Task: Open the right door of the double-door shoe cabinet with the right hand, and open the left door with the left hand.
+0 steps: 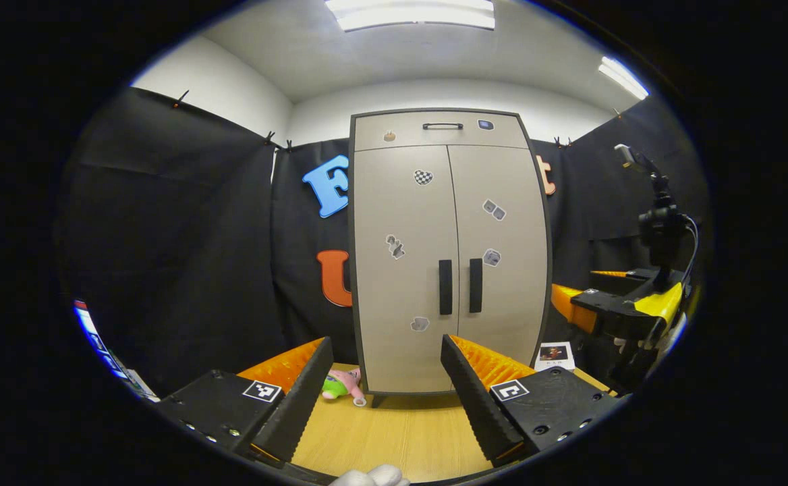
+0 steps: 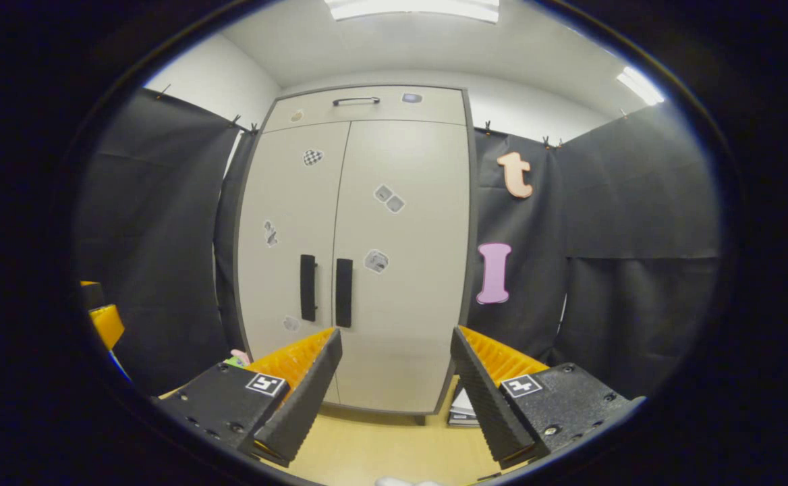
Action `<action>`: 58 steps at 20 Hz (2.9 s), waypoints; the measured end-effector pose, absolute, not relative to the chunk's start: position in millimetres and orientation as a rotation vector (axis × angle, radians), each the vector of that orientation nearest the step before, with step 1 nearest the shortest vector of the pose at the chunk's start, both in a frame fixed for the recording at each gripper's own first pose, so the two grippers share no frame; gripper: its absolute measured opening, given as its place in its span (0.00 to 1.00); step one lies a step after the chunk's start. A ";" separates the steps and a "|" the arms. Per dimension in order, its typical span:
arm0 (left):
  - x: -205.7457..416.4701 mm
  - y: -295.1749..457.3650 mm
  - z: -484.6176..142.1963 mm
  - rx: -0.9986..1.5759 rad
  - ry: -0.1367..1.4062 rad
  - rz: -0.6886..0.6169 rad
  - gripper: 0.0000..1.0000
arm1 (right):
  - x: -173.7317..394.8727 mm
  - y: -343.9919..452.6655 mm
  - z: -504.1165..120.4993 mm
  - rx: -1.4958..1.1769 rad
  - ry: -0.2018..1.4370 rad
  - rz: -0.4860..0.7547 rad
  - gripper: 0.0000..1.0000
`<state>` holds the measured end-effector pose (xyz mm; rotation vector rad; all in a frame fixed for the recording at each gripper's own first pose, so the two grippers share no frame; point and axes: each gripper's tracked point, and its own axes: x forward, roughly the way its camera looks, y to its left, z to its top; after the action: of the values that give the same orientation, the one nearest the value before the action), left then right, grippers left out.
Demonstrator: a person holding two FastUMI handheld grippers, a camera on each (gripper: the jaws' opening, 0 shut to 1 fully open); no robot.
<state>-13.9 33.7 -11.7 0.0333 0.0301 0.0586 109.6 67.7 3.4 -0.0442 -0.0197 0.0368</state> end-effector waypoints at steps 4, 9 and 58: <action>-18.3 53.0 -19.3 0.018 0.049 0.113 0.96 | 162.8 100.6 8.2 -0.041 -0.041 0.052 1.00; -20.0 68.8 -18.7 0.028 0.055 0.174 0.96 | 235.5 129.0 3.0 -0.044 -0.023 0.049 1.00; -54.6 35.2 -13.9 0.005 0.022 0.090 0.96 | 172.9 56.5 -26.8 0.029 0.114 0.064 0.21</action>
<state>-54.6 35.2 -13.9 0.0045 0.0221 0.0902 172.9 56.5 -26.8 0.0293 0.1139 0.0638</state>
